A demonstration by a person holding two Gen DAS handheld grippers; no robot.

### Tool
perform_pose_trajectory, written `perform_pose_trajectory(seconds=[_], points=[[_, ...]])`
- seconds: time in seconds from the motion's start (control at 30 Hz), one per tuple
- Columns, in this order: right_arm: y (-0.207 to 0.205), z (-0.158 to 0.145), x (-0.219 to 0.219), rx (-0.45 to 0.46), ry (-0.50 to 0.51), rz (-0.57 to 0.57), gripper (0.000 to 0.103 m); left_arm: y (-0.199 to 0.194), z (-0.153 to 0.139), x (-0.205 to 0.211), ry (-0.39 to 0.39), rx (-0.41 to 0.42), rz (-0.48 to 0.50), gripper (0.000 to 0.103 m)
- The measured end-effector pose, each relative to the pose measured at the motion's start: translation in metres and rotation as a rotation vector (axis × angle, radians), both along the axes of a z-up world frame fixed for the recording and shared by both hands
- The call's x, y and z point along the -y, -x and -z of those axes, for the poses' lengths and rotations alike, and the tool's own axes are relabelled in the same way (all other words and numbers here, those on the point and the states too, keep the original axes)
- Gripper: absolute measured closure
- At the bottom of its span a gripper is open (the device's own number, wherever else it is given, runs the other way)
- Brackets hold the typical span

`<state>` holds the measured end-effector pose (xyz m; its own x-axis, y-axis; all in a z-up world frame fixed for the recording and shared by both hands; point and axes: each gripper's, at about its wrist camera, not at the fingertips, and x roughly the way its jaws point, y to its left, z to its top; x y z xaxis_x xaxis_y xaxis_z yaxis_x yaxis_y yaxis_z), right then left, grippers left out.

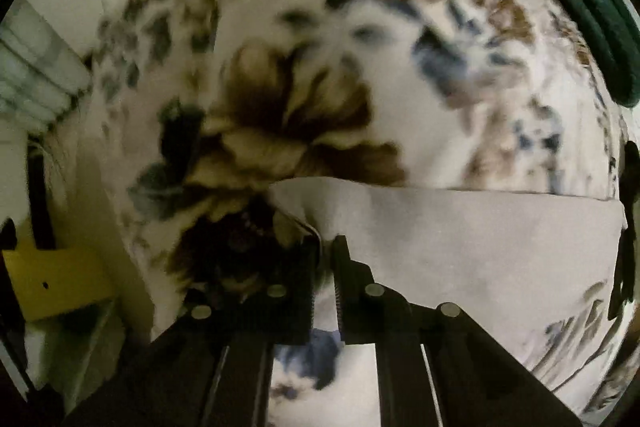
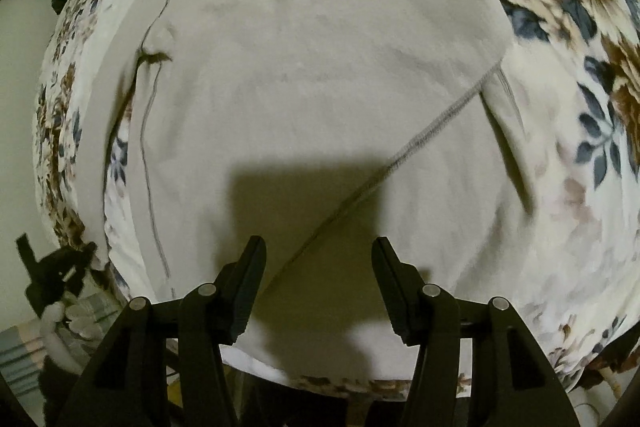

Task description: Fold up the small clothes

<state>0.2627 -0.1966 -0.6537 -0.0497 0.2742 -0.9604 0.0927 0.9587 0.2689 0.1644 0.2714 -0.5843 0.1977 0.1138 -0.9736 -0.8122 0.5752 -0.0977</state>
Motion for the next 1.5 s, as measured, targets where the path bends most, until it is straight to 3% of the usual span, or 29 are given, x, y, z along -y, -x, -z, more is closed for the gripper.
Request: perform_pose_trajectory(seconds=[0.13, 0.3, 0.5, 0.6, 0.83, 0.97, 1.07, 1.13, 1.2, 1.5], points=[[0.001, 0.002, -0.001, 0.001, -0.011, 0.016, 0.046, -0.014, -0.048, 0.037, -0.138, 0.016, 0.137, 0.097], [0.007, -0.007, 0.013, 0.023, -0.021, 0.061, 0.046, -0.042, -0.106, 0.137, -0.276, 0.076, 0.513, 0.098], [0.024, -0.015, 0.066, 0.029, 0.009, 0.155, 0.046, -0.048, -0.124, 0.303, -0.213, 0.162, 1.0, 0.098], [0.038, -0.016, 0.098, 0.018, 0.038, 0.208, 0.046, -0.038, -0.122, 0.37, -0.165, 0.194, 1.167, 0.098], [0.072, -0.012, 0.161, 0.001, 0.095, 0.286, 0.047, -0.013, -0.094, 0.458, -0.084, 0.158, 1.38, 0.097], [0.081, -0.006, 0.179, -0.021, 0.077, 0.317, 0.047, -0.008, -0.074, 0.474, -0.091, 0.09, 1.421, 0.093], [0.084, -0.003, 0.188, -0.028, 0.019, 0.338, 0.046, -0.011, -0.073, 0.459, -0.086, 0.085, 1.382, 0.091], [0.087, -0.002, 0.188, -0.025, -0.008, 0.344, 0.046, -0.017, -0.073, 0.443, -0.074, 0.079, 1.334, 0.071], [0.085, -0.002, 0.187, -0.02, -0.04, 0.344, 0.046, -0.023, -0.071, 0.419, -0.062, 0.062, 1.276, 0.018], [0.058, 0.003, 0.144, -0.023, -0.194, 0.34, 0.046, -0.019, -0.057, 0.292, -0.07, -0.062, 0.974, 0.016]])
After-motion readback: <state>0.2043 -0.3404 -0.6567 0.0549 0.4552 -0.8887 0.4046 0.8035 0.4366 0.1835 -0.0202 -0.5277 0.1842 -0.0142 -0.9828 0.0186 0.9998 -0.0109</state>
